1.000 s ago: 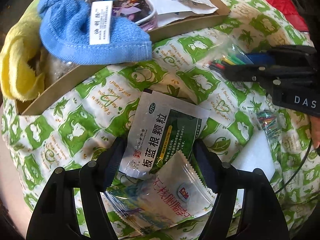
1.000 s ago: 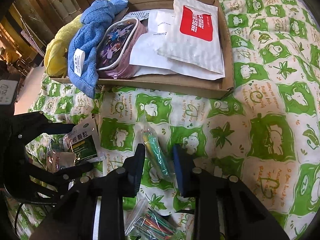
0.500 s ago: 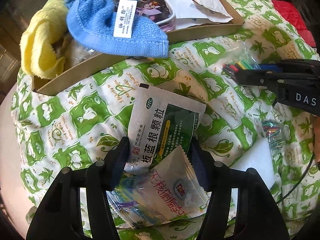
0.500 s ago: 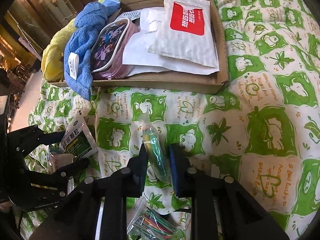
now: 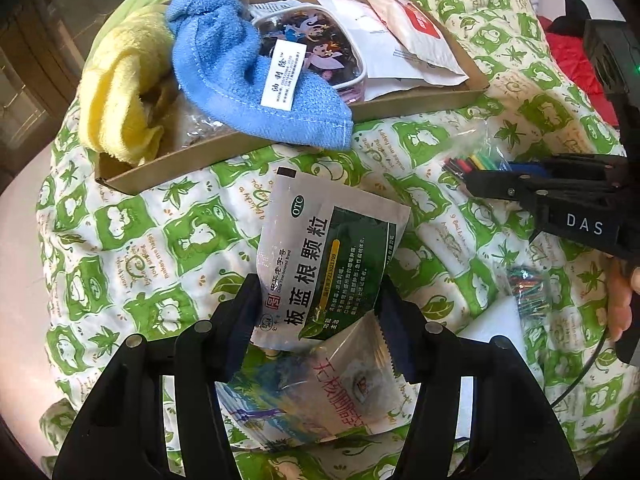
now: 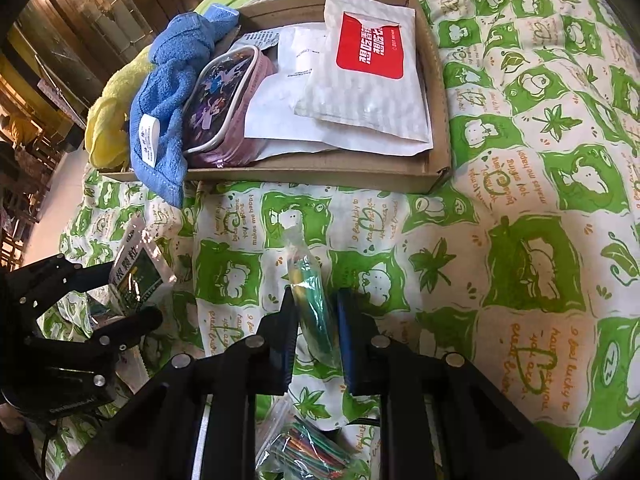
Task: Organize soft objects
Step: 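Grasp the green medicine sachet with left tool while right tool grasps the small clear stick bag, then lift the green sachet with left tool while right tool lifts the stick bag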
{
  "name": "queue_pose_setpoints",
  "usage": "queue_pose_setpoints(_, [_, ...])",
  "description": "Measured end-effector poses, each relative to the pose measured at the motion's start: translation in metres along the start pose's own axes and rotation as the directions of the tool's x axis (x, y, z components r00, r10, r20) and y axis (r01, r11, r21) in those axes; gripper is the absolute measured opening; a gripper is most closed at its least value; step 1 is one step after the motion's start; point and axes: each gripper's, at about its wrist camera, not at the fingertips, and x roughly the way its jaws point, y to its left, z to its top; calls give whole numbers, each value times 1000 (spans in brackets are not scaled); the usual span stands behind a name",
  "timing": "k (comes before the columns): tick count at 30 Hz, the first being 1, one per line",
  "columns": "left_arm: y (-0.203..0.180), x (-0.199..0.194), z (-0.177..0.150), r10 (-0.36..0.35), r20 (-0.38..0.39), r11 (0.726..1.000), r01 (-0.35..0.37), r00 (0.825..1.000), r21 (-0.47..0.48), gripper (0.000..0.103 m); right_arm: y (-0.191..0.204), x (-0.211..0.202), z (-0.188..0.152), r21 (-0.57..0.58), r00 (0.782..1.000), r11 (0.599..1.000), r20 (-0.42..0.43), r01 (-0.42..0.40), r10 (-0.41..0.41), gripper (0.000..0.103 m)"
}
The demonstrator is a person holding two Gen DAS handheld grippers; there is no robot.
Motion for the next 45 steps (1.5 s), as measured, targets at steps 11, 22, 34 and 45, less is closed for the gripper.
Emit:
queue_pose_setpoints(11, [14, -24, 2, -16, 37, 999, 18, 999, -38, 58, 7, -11, -1, -7, 1000, 1000, 25, 0, 1, 17])
queue_pose_setpoints(22, [42, -41, 3, -11, 101, 993, 23, 995, -112, 58, 7, -20, 0, 3, 998, 1000, 55, -9, 9, 17])
queue_pose_setpoints(34, [45, -38, -1, -10, 80, 993, 19, 997, -113, 58, 18, 8, -1, -36, 999, 999, -51, -7, 5, 19])
queue_pose_setpoints(45, [43, -35, 1, -8, 76, 995, 16, 997, -97, 58, 9, 13, 7, 18, 998, 999, -47, -30, 31, 11])
